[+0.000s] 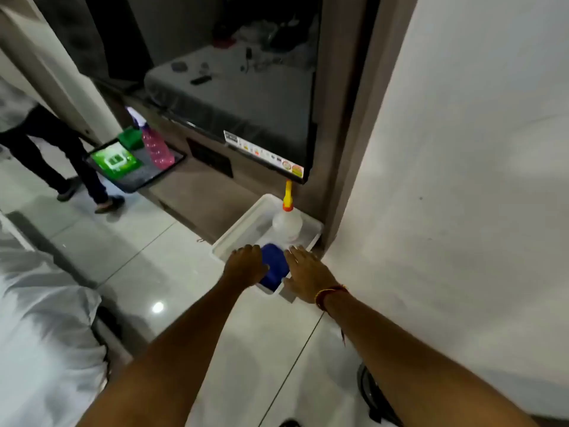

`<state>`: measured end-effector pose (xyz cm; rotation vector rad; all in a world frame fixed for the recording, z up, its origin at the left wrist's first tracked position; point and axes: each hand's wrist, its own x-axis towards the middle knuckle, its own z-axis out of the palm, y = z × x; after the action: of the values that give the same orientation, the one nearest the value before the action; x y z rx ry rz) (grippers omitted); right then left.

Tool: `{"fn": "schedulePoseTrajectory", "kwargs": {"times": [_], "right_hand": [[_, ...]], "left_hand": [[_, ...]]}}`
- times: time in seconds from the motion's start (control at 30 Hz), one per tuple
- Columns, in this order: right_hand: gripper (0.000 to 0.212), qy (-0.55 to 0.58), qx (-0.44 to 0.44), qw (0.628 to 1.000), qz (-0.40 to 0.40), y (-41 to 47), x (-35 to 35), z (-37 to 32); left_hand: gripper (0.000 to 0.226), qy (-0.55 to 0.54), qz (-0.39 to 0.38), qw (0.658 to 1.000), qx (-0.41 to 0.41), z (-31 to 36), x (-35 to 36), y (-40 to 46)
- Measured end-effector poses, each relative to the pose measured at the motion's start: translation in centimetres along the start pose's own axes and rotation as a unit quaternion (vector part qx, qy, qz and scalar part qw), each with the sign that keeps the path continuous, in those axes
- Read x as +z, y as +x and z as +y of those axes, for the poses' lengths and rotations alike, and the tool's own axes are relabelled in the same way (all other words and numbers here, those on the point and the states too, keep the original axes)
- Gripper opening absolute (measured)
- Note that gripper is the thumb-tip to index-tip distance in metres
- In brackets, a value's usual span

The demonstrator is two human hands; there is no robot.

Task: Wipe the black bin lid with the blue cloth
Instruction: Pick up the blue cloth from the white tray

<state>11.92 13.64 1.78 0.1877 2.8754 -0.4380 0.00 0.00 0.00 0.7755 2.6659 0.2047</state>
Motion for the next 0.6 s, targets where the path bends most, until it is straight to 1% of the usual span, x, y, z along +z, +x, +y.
{"fn": "schedulePoseTrajectory", "kwargs": {"times": [0.03, 0.07, 0.13, 0.23, 0.33, 0.37, 0.43, 0.5, 0.53, 0.6], "right_hand": [[0.071, -0.017, -0.006, 1.000, -0.021, 1.0, 1.3, -0.1], [0.072, -0.021, -0.011, 0.999, -0.024, 1.8, 2.2, 0.0], [0.073, -0.031, -0.014, 0.999, -0.018, 2.5, 4.0, 0.6], [0.075, -0.035, -0.025, 0.999, -0.005, 3.7, 6.0, 1.6], [0.076, -0.012, -0.035, 0.999, 0.000, 4.3, 6.9, 2.3], [0.076, -0.002, -0.037, 0.999, 0.001, 4.3, 7.1, 2.4], [0.075, 0.023, -0.034, 0.999, 0.002, 4.3, 7.6, 2.9], [0.074, 0.051, -0.029, 0.998, -0.002, 4.2, 7.5, 3.2], [0.073, 0.070, -0.025, 0.997, 0.003, 4.0, 7.4, 3.4], [0.073, 0.093, -0.034, 0.995, 0.025, 3.6, 6.9, 3.5]], "left_hand": [[0.043, -0.004, -0.020, 1.000, -0.014, -0.8, 1.0, 1.1], [0.045, -0.018, -0.025, 0.999, -0.027, -1.0, 1.5, 2.0], [0.052, -0.028, -0.032, 0.998, -0.045, -1.1, 2.8, 3.5], [0.071, -0.058, -0.050, 0.994, -0.081, -0.7, 5.1, 6.1], [0.083, -0.066, -0.054, 0.988, -0.129, -1.0, 6.4, 7.5], [0.083, -0.065, -0.050, 0.987, -0.137, -1.1, 6.8, 7.7], [0.073, -0.078, -0.054, 0.984, -0.150, -1.1, 7.1, 8.4], [0.065, -0.114, -0.074, 0.976, -0.168, -0.9, 6.5, 8.7], [0.062, -0.143, -0.087, 0.969, -0.181, -0.5, 5.8, 8.7], [0.052, -0.228, -0.066, 0.952, -0.192, 0.4, 4.1, 8.1]]}}
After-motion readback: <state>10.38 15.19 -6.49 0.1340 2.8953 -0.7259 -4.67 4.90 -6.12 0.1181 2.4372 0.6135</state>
